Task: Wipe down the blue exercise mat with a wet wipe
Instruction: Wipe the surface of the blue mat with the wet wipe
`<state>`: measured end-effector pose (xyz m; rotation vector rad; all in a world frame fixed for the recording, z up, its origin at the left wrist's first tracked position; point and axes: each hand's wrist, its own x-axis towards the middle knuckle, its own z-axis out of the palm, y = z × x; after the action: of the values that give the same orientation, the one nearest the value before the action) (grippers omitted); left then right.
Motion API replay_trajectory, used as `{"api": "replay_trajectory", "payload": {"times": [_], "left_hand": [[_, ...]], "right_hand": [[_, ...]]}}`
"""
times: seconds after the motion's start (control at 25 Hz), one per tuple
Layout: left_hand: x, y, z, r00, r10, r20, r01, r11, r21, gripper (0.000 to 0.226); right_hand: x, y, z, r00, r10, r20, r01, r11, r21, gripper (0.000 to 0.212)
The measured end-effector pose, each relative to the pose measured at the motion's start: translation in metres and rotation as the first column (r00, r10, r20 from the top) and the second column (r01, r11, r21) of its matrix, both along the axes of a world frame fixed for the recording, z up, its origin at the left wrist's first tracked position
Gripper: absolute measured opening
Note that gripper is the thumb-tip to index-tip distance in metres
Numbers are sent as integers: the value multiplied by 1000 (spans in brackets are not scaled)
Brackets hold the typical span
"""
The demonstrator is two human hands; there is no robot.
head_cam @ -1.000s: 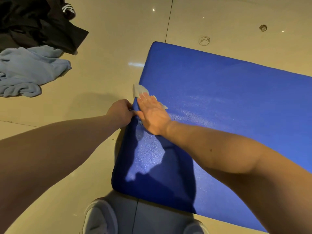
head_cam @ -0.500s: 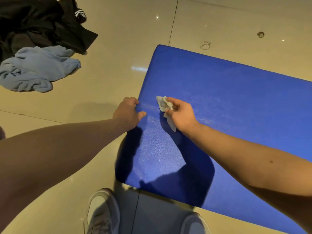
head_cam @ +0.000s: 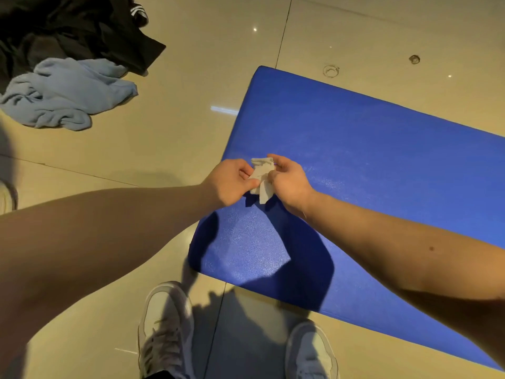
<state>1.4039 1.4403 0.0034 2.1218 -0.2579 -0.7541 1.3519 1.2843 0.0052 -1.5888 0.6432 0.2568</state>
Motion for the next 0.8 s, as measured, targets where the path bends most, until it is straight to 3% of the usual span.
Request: {"api": "replay_trajectory", "payload": {"times": [0.12, 0.2, 0.36, 0.44, 0.8], "left_hand": [[-3, 11, 0, 996, -23, 85, 17, 997, 76, 6], [-2, 18, 0, 999, 3, 46, -6, 998, 58, 8], [0, 24, 3, 999, 19, -37, -18, 999, 27, 10], [1, 24, 4, 999, 10, -31, -9, 1000, 28, 11], [11, 21, -15, 998, -1, -63, 1, 1000, -6, 5]], "right_hand": [[-5, 6, 1, 988, 155, 19, -146, 962, -230, 26], [-5, 5, 4, 980, 199, 7, -189, 939, -289, 13], [-5, 4, 3, 986, 164, -30, -163, 986, 36, 33], [-6, 4, -4, 980, 188, -61, -180, 978, 109, 45], [4, -13, -15, 979, 119, -163, -83, 973, 215, 13]]}}
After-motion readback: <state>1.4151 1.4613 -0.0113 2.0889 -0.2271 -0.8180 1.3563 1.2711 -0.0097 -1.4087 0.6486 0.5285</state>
